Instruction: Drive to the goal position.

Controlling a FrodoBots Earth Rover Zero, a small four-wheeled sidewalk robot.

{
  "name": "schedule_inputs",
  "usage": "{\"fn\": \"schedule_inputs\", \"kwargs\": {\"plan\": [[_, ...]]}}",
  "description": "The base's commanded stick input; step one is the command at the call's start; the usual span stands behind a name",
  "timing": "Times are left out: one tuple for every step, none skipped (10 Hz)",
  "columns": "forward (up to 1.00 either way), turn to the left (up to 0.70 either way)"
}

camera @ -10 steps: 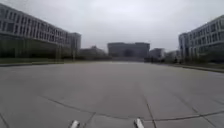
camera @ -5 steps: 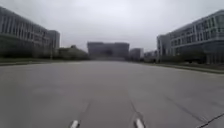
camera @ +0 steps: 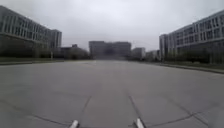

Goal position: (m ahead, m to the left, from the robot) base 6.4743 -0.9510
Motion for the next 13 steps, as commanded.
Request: {"fn": "schedule_inputs", "kwargs": {"plan": [[1.00,-0.23],[1.00,-0.40],[1.00,-0.40],[1.00,-0.40],[1.00,-0.40],[1.00,-0.40],[1.00,-0.40],[1.00,-0.40],[1.00,-0.40],[1.00,-0.40],[1.00,-0.40],[1.00,-0.40],[1.00,-0.40]]}}
